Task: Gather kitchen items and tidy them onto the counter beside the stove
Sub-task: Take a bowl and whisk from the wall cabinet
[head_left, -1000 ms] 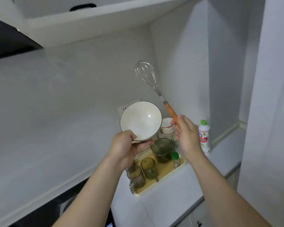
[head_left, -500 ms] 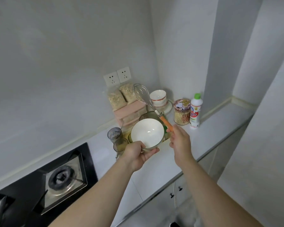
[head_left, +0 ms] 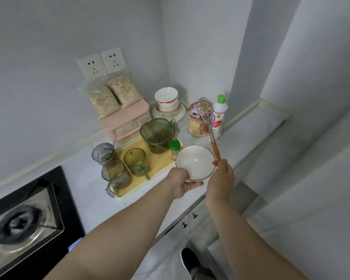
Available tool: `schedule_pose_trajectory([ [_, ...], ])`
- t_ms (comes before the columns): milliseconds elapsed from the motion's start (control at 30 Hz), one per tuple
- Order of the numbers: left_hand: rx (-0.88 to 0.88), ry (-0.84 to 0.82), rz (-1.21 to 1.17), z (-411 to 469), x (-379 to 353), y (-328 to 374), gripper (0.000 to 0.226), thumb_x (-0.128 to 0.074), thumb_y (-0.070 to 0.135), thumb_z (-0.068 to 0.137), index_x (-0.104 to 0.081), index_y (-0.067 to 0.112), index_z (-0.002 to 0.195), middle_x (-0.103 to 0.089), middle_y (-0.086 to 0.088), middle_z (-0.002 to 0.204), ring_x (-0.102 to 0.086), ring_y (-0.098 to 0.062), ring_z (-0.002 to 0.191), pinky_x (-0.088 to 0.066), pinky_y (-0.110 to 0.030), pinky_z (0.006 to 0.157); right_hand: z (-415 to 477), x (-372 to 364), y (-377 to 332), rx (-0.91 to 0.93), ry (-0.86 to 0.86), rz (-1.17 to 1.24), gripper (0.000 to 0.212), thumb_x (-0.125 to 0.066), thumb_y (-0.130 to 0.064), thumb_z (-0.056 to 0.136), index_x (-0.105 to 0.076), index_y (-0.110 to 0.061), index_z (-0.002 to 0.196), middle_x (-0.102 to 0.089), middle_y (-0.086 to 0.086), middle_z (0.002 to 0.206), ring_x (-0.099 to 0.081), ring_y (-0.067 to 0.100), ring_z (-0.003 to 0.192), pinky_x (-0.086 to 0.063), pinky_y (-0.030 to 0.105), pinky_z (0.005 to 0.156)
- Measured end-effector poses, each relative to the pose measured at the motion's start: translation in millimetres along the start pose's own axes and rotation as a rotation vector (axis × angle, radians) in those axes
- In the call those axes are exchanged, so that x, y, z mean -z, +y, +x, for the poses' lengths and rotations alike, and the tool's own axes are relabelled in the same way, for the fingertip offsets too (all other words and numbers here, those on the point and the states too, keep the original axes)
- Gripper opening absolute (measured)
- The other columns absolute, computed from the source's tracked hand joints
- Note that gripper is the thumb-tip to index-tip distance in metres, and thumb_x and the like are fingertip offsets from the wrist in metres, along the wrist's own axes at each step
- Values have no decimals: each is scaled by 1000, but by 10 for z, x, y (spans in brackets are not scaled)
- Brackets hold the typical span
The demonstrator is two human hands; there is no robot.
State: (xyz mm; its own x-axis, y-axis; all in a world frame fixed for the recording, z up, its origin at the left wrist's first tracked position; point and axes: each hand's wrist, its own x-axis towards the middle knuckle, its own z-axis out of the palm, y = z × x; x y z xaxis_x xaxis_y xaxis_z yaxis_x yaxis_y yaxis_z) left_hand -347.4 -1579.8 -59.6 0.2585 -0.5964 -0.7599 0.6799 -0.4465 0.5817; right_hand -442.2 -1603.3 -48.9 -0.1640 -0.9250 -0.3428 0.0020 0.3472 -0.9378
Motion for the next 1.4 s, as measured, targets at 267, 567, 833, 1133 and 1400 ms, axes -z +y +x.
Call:
schedule_pose_trajectory([
  [267,8,3,75,544,-140,45,43,-28,-15,90,-47,2,125,-55,-25,128,-64,-44,102,-61,-47,77,246,-107,120,-44,73,-28,41,-32,-32,104,-66,-9,109,-64,1,107,-55,21,102,-36,30,80],
  [567,-23,23,27,812,-257,74,32,-28,-11,94,-46,1,117,-56,-18,99,-61,-41,93,-60,-47,76,332,-141,267,-85,65,-90,40,-31,-33,104,-65,-12,108,-66,1,108,-58,22,103,-46,38,92],
  [833,-30,101,39,990,-272,93,44,-28,-7,96,-42,5,136,-53,-13,100,-61,-34,70,-60,-48,81,459,-172,302,-107,79,-148,35,-30,-33,104,-61,-19,98,-63,-2,104,-55,20,99,-45,38,91],
  [1133,-12,50,2,906,-229,144,40,-42,-2,101,-36,-2,141,-49,-14,106,-60,-40,89,-54,-49,95,529,-221,382,-117,90,-164,35,-30,-31,105,-61,-17,99,-63,-3,103,-55,18,98,-37,31,82],
  [1400,34,154,121,562,92,182,36,-45,5,98,-45,5,133,-44,-17,137,-69,-35,86,-59,-36,66,498,-194,288,10,205,-211,40,-41,-33,102,-69,-5,95,-68,6,92,-59,22,84,-42,30,72],
])
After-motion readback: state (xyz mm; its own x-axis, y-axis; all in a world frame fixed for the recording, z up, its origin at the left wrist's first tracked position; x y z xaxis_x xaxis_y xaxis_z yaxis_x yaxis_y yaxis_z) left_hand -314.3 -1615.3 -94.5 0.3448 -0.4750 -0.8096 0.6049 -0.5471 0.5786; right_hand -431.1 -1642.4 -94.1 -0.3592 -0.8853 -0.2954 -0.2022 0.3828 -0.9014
